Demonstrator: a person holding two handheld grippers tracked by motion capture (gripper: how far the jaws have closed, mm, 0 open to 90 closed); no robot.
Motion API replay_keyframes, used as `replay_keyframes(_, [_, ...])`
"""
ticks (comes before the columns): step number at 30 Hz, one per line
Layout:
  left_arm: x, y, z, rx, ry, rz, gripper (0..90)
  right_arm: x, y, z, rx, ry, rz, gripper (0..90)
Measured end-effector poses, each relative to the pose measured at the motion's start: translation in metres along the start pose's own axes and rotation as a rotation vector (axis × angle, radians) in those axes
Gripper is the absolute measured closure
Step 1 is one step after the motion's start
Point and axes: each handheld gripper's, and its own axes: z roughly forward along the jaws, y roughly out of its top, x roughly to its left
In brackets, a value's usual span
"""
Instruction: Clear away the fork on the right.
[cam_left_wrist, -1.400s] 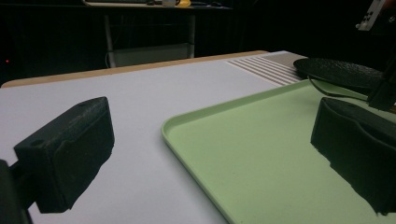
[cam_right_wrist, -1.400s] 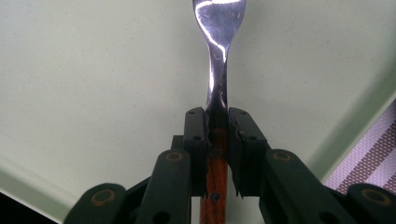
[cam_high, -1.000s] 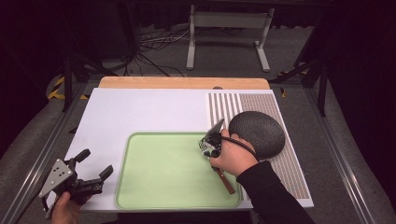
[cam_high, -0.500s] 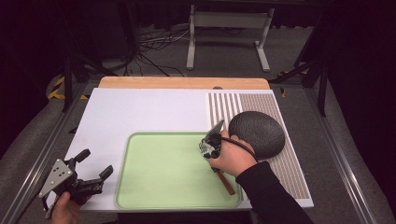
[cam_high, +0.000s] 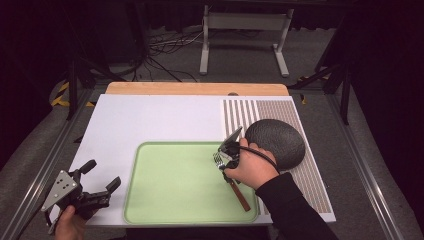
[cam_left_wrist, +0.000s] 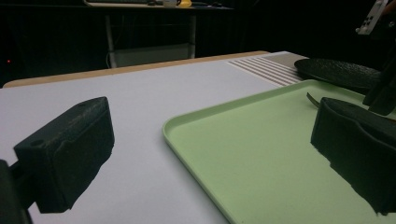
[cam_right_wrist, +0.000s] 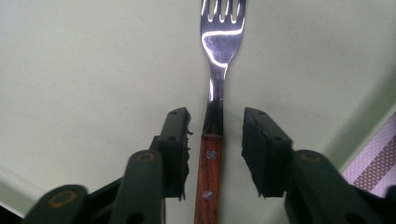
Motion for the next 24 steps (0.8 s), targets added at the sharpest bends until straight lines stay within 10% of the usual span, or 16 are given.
replay_keyframes(6, [0.0,0.0,0.0,0.001,-0.001,0.0,0.1,-0.001,-0.001,-0.006,-0.15,0.019,-0.137,31.6])
replay_keyframes(13, [0.0,0.0,0.0,0.002,-0.002,0.001,0.1,-0.001,-0.001,-0.009,-0.256,0.067,-0.206,29.3])
replay_keyframes(16, [0.0,0.0,0.0,0.002,-0.002,0.0,0.1,-0.001,0.001,-0.007,-0.333,0.072,-0.324,40.2])
replay_keyframes(24, [0.0,0.0,0.001,0.002,-0.002,0.0,0.1,0.0,0.004,0.002,-0.343,0.116,-0.376,79.3])
